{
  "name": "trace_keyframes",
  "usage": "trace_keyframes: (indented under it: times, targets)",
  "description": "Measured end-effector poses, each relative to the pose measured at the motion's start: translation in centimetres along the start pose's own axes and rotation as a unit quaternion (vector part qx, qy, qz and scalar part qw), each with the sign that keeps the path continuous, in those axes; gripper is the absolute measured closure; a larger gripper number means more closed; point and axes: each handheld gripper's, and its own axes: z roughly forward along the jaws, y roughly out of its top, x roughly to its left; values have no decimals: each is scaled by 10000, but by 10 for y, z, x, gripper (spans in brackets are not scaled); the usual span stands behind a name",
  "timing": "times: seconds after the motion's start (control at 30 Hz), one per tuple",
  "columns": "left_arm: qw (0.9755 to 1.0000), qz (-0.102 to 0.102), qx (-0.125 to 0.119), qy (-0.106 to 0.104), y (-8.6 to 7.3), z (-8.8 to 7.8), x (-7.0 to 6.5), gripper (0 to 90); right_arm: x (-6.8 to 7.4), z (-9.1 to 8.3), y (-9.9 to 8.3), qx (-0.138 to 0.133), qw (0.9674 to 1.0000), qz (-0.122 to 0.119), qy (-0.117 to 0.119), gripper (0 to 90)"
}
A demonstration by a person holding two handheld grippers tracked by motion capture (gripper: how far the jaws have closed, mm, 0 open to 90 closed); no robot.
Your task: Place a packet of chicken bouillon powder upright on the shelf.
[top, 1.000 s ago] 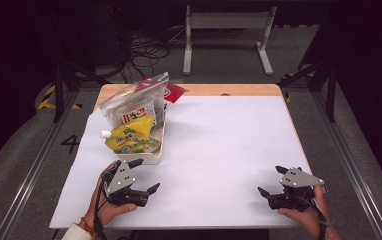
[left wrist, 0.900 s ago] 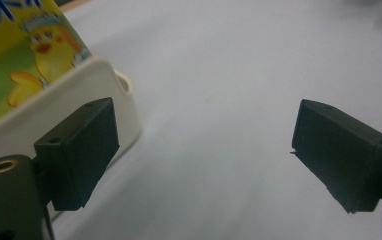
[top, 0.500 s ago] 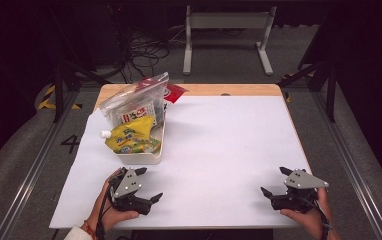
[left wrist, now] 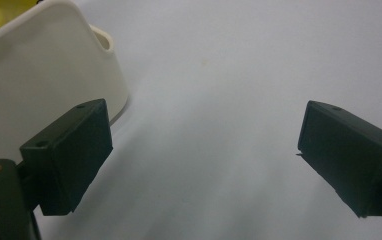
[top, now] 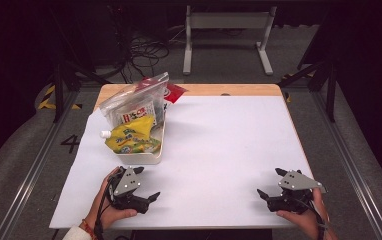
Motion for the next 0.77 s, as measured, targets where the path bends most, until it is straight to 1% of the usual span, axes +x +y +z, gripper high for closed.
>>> trace_keyframes:
  times: [0.07, 0.2, 0.3, 0.4, 0.63, 0.7, 0.73, 0.77]
  targets:
    - [10000, 24, 13, 19, 0, 0, 0, 78, 0, 0, 0, 4, 10000, -4, -1, 103]
    - [10000, 0, 10, 5, -1, -1, 2, 79, -1, 0, -1, -20, 10000, 68, 9, 103]
    - [10000, 55, 42, 15, 0, -1, 2, 79, -2, 1, -1, -37, 10000, 91, -14, 98]
    - [10000, 40, 14, 15, 0, -1, 3, 79, -2, 1, -2, -27, 9999, 115, 8, 97]
    - [10000, 38, 16, -17, 0, 0, 5, 79, -2, -1, -2, -52, 9999, 140, -45, 92]
    - [9999, 50, 109, -30, 0, 1, 6, 84, -3, -1, -3, -74, 9998, 184, -76, 92]
    - [9999, 42, 144, -77, 0, 2, 6, 92, -3, -1, -3, -82, 9997, 201, -78, 91]
    - [9999, 42, 144, -77, 0, 2, 6, 91, -3, -1, -3, -82, 9997, 201, -78, 91]
